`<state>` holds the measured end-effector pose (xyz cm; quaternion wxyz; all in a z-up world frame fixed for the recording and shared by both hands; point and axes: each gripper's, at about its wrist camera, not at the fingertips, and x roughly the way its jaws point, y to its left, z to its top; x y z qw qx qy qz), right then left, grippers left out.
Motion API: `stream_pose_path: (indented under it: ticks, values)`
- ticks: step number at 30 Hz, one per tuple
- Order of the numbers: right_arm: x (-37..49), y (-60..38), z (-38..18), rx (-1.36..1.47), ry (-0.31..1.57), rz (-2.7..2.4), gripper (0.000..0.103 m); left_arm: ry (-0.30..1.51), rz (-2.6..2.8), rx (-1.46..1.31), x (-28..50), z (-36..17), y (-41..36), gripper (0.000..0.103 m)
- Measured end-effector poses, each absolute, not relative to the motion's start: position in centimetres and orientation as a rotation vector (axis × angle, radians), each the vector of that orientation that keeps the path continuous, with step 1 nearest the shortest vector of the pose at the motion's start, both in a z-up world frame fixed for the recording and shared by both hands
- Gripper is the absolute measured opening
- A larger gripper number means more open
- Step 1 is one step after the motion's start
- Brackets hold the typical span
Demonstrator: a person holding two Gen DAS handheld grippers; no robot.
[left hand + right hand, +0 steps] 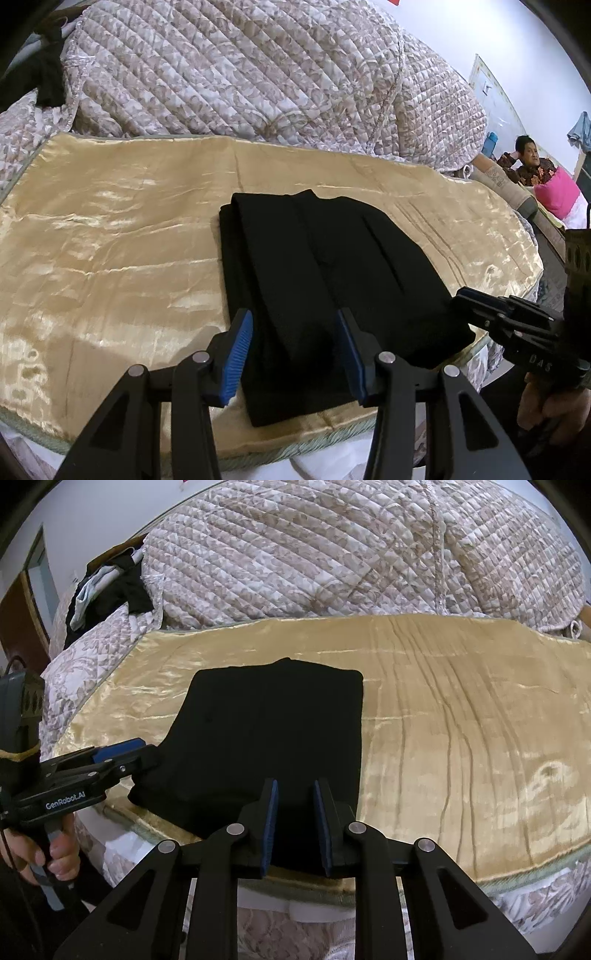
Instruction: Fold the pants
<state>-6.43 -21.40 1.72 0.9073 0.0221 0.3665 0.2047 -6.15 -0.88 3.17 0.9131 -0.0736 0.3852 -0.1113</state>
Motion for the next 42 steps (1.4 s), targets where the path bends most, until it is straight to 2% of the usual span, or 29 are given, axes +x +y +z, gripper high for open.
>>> stream_pose_path:
  ticks: [4,11,17,22,27,34,37,40,41,42]
  values:
    - [-5.8,-21.3,2.1,0.049,0.757,0.438,0.034,0.803,-0.234,-0.144,-5.3,3.4,-1.2,0.049]
    - [-4.9,-21.3,2.4,0.053,0.761,0.44,0.035,0.829,-0.236,-0.137,-3.4,3.7,-1.2,0.05]
    - [-3.4,-21.2,3.0,0.031,0.767,0.439,0.035,0.83,-0.243,-0.139,-1.6,4.3,-0.5,0.056]
    - [-2.0,-21.1,3.8,0.005,0.759,0.436,0.035,0.829,-0.224,-0.169,-1.4,3.4,0.7,0.058]
    - [-1.2,-21.6,3.1,0.049,0.775,0.44,0.044,0.87,-0.209,-0.222,-1.4,1.7,2.2,0.058]
    - [0.4,-23.7,0.5,0.221,0.858,0.472,0.044,0.891,-0.273,-0.352,-1.1,-0.1,3.4,0.071]
    - [1.4,-24.4,-0.6,0.307,0.89,0.48,0.049,0.868,-0.285,-0.33,-0.1,-0.3,2.5,0.075]
    - [2.6,-25.0,-1.4,0.399,0.906,0.501,0.049,0.857,-0.285,-0.341,0.5,-0.3,2.2,0.073]
    - [2.9,-25.1,-1.5,0.426,0.91,0.511,0.049,0.858,-0.291,-0.348,0.4,-0.2,2.2,0.067]
    - [3.1,-25.2,-1.6,0.452,0.915,0.521,0.049,0.863,-0.311,-0.36,0.3,-0.2,2.0,0.055]
